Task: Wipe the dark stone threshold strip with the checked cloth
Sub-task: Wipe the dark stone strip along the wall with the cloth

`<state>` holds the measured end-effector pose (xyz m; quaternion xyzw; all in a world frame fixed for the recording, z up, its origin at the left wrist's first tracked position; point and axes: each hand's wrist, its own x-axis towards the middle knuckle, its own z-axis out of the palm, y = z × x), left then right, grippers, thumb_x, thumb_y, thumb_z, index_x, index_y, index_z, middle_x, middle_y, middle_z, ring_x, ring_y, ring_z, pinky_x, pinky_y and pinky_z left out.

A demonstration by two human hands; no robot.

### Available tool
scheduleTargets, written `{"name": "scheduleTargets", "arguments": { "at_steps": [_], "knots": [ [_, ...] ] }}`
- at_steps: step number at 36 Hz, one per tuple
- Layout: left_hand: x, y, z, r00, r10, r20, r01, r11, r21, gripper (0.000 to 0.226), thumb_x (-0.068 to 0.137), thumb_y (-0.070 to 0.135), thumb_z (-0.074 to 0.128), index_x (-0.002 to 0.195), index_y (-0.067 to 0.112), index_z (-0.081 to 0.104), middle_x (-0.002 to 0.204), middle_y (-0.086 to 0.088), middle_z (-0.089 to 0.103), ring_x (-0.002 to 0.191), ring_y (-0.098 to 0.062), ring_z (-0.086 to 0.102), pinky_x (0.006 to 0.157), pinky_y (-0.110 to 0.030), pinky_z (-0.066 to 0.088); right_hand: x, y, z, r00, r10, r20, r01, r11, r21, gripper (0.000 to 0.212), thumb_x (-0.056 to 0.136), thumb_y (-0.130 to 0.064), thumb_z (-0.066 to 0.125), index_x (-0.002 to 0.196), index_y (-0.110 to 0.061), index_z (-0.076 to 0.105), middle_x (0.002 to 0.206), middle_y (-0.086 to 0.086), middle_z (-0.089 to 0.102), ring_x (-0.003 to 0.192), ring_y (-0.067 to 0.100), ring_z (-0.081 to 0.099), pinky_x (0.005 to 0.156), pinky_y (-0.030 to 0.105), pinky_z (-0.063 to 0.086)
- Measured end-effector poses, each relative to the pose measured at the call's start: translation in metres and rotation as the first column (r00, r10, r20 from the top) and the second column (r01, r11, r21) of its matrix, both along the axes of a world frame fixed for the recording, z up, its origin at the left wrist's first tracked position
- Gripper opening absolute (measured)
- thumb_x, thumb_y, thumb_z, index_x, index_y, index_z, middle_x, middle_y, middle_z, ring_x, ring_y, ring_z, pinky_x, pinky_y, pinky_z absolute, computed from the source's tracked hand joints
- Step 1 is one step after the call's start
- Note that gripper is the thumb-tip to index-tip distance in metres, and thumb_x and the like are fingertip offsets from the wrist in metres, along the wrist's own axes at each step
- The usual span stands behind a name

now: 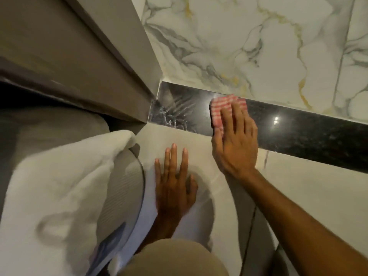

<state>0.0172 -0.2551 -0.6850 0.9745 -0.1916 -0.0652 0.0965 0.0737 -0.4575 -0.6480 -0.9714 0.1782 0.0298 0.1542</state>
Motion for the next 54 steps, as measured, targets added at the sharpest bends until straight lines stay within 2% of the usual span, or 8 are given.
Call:
{"name": "scheduleTargets", "arguments": {
  "at_steps": [3, 11, 16, 22, 29, 39, 46, 54],
  "knots": [
    [0.001, 0.001, -0.004, 0.999, 0.046, 0.015, -0.047, 0.998, 0.029, 0.065, 0.112, 0.044, 0.037, 0.168, 0.012, 0.036, 0.178, -0.020, 0.027, 0.166, -0.039, 0.024, 0.132, -0.068, 0.026, 0.055, 0.020, -0.010, 0.991, 0.132, 0.023, -0.132, 0.991, -0.006, 0.070, 0.121, -0.044, 0.026, 0.181, -0.013, 0.008, 0.191, 0.013, 0.002, 0.179, 0.029, 0.002, 0.147, 0.046, 0.001],
    [0.004, 0.012, 0.004, 0.996, 0.093, 0.004, -0.093, 0.995, 0.028, 0.068, 0.110, 0.039, 0.041, 0.164, -0.001, 0.039, 0.175, -0.025, 0.030, 0.164, -0.042, 0.028, 0.131, -0.064, 0.031, -0.008, 0.043, -0.008, 0.769, 0.640, -0.010, -0.639, 0.769, 0.014, 0.066, 0.120, -0.048, 0.019, 0.181, -0.021, 0.016, 0.191, 0.009, 0.009, 0.179, 0.028, 0.008, 0.146, 0.052, 0.019],
    [0.016, 0.040, 0.008, 0.998, -0.052, 0.022, 0.052, 0.999, -0.012, 0.067, 0.106, 0.038, 0.042, 0.162, 0.001, 0.043, 0.172, -0.023, 0.037, 0.162, -0.040, 0.033, 0.132, -0.061, 0.032, -0.035, 0.008, -0.010, 0.885, 0.462, 0.058, -0.460, 0.887, -0.040, 0.062, 0.120, -0.043, 0.030, 0.175, -0.016, 0.037, 0.186, 0.010, 0.028, 0.176, 0.028, 0.024, 0.145, 0.051, 0.023],
    [0.012, 0.037, 0.009, 1.000, -0.005, 0.011, 0.006, 1.000, -0.025, 0.070, 0.106, 0.040, 0.041, 0.164, 0.000, 0.039, 0.175, -0.022, 0.031, 0.165, -0.037, 0.026, 0.137, -0.055, 0.018, 0.051, 0.058, -0.009, 0.996, 0.080, 0.050, -0.080, 0.997, 0.000, 0.065, 0.121, -0.039, 0.030, 0.181, -0.017, 0.017, 0.191, 0.011, 0.011, 0.179, 0.027, 0.010, 0.147, 0.048, 0.012],
    [0.002, 0.034, 0.006, 0.991, 0.054, 0.119, -0.047, 0.997, -0.064, 0.068, 0.108, 0.031, 0.049, 0.159, -0.012, 0.039, 0.172, -0.031, 0.032, 0.163, -0.042, 0.032, 0.131, -0.060, 0.035, 0.008, 0.053, -0.009, 0.684, 0.730, 0.007, -0.730, 0.684, 0.006, 0.063, 0.121, -0.042, 0.028, 0.180, -0.022, 0.022, 0.190, 0.004, 0.016, 0.178, 0.025, 0.013, 0.146, 0.048, 0.019],
    [0.008, 0.036, -0.002, 0.998, 0.050, 0.049, -0.047, 0.997, -0.056, 0.075, 0.108, 0.041, 0.043, 0.167, -0.004, 0.030, 0.178, -0.023, 0.025, 0.168, -0.035, 0.021, 0.138, -0.053, 0.021, 0.060, 0.042, -0.005, 0.997, 0.076, 0.010, -0.075, 0.997, -0.016, 0.065, 0.122, -0.038, 0.025, 0.181, -0.017, 0.007, 0.191, 0.008, 0.002, 0.179, 0.027, 0.001, 0.148, 0.047, 0.008],
    [0.001, 0.039, -0.003, 0.996, 0.080, 0.045, -0.079, 0.997, -0.020, 0.076, 0.108, 0.042, 0.047, 0.164, -0.007, 0.032, 0.176, -0.028, 0.023, 0.167, -0.041, 0.023, 0.135, -0.060, 0.026, 0.032, 0.067, -0.012, 0.785, 0.619, -0.017, -0.618, 0.786, 0.029, 0.066, 0.120, -0.044, 0.020, 0.181, -0.021, 0.007, 0.191, 0.006, -0.001, 0.179, 0.026, -0.003, 0.147, 0.049, 0.010],
    [0.009, 0.030, 0.008, 0.997, 0.059, 0.050, -0.063, 0.994, 0.089, 0.071, 0.109, 0.043, 0.051, 0.168, 0.006, 0.035, 0.178, -0.024, 0.023, 0.166, -0.041, 0.024, 0.134, -0.063, 0.027, 0.007, 0.029, -0.004, 0.995, 0.099, -0.003, -0.099, 0.995, -0.008, 0.066, 0.119, -0.042, 0.029, 0.181, -0.023, 0.016, 0.191, 0.002, 0.010, 0.179, 0.021, 0.006, 0.148, 0.045, 0.008]
  ]
}}
